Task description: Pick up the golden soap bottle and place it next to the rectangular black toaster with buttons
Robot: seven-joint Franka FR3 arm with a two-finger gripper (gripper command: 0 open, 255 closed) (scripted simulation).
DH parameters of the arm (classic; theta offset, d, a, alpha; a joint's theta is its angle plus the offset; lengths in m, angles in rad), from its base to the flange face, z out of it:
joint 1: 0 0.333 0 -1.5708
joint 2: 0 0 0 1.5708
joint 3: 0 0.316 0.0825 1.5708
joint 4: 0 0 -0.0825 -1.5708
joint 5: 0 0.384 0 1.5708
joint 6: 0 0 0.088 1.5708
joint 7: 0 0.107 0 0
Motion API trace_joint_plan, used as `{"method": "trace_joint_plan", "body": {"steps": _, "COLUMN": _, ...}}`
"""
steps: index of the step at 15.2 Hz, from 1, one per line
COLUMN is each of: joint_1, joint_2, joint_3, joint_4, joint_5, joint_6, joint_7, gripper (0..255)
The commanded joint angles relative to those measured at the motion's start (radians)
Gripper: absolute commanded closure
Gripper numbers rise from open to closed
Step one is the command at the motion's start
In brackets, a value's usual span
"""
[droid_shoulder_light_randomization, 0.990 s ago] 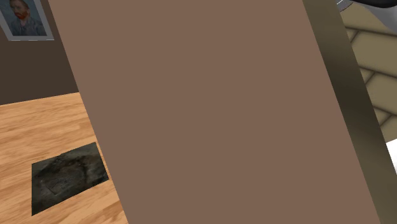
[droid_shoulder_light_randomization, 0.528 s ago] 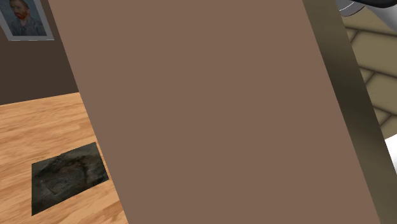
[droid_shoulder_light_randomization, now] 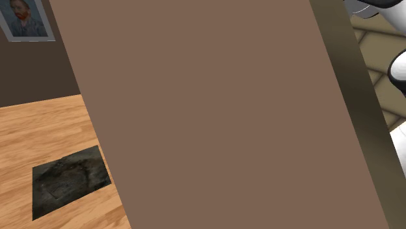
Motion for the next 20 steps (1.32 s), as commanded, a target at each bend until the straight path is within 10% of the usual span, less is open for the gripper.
{"method": "trace_joint_plan", "body": {"steps": 1, "joint_1": -0.025, "joint_2": 0.052, "joint_3": -0.039, "joint_4": 0.066, "joint_5": 0.028, "joint_6": -0.035, "joint_7": -0.056, "gripper": 255}}
{"method": "trace_joint_plan", "body": {"steps": 20, "joint_1": -0.025, "joint_2": -0.013, "joint_3": -0.030, "joint_4": -0.246, "joint_5": 0.004, "joint_6": 0.212, "joint_7": -0.116, "gripper": 255}}
